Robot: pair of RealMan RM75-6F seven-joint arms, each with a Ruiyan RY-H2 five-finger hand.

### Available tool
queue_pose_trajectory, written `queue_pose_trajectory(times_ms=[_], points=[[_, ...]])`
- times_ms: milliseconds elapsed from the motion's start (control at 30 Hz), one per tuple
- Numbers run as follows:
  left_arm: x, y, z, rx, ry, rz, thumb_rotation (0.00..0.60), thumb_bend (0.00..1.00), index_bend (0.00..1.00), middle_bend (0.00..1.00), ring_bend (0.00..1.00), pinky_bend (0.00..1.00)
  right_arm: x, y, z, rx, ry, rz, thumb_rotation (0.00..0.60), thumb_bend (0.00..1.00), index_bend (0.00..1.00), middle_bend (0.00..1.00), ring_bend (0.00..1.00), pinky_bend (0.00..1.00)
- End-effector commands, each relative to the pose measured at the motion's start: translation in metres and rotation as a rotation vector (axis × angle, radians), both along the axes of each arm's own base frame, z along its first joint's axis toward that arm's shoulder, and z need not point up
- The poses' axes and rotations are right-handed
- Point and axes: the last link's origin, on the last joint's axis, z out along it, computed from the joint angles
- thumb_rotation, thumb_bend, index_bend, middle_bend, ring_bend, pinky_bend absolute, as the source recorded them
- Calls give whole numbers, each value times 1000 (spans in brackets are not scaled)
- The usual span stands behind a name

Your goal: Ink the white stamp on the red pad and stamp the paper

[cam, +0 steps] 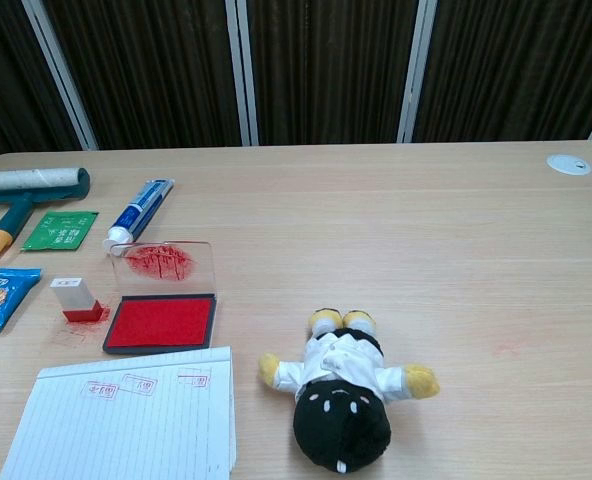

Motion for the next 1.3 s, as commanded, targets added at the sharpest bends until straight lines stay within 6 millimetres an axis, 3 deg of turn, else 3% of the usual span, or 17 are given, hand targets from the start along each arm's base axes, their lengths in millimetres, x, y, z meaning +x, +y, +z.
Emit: queue_pose_trajectory(times_ms=[33, 133, 167, 200, 267, 333, 467, 600, 800, 1033, 1300], points=[[0, 0, 0, -2, 0, 1, 600, 0, 0, 0, 0, 49, 0, 0, 0, 1, 0, -1, 600, 0, 0, 0, 0, 0], [-3, 0, -2, -18, 3, 14, 600, 0, 0, 0, 13, 63, -1, 1, 0, 3, -2, -6, 600, 0, 0, 0, 0, 0], [-3, 1, -4, -31, 6, 17, 600, 0, 0, 0, 68, 125, -1, 1, -1, 7, -2, -7, 600, 0, 0, 0, 0, 0], [-4, 3, -6, -36, 11, 17, 600, 0, 0, 0, 132, 198, -1, 0, -1, 8, -2, -8, 600, 0, 0, 0, 0, 0], [-4, 12, -9, -32, 31, 8, 600, 0, 0, 0, 402, 463, 0, -1, -1, 6, -5, -6, 600, 0, 0, 0, 0, 0], [-2, 26, -20, -60, 12, 9, 600, 0, 0, 0, 569, 609, 1, -2, -1, 6, -3, -5, 600, 0, 0, 0, 0, 0], [3, 53, -45, -135, -9, 2, 600, 8, 4, 0, 730, 778, 0, -3, -2, 9, -3, -15, 600, 0, 0, 0, 0, 0], [4, 77, -72, -203, -26, 21, 600, 65, 64, 30, 780, 828, -3, -5, -3, 15, 5, -30, 600, 0, 0, 0, 0, 0], [5, 97, -103, -281, -41, 46, 600, 175, 197, 204, 801, 845, -7, -8, -5, 19, 17, -52, 600, 0, 0, 0, 0, 0], [4, 105, -122, -316, -20, 59, 600, 238, 300, 355, 804, 845, -12, -9, -5, 17, 27, -71, 600, 0, 0, 0, 0, 0], [1, 110, -135, -317, 3, 80, 600, 262, 321, 372, 804, 845, -15, -10, -6, 19, 32, -84, 600, 0, 0, 0, 0, 0]])
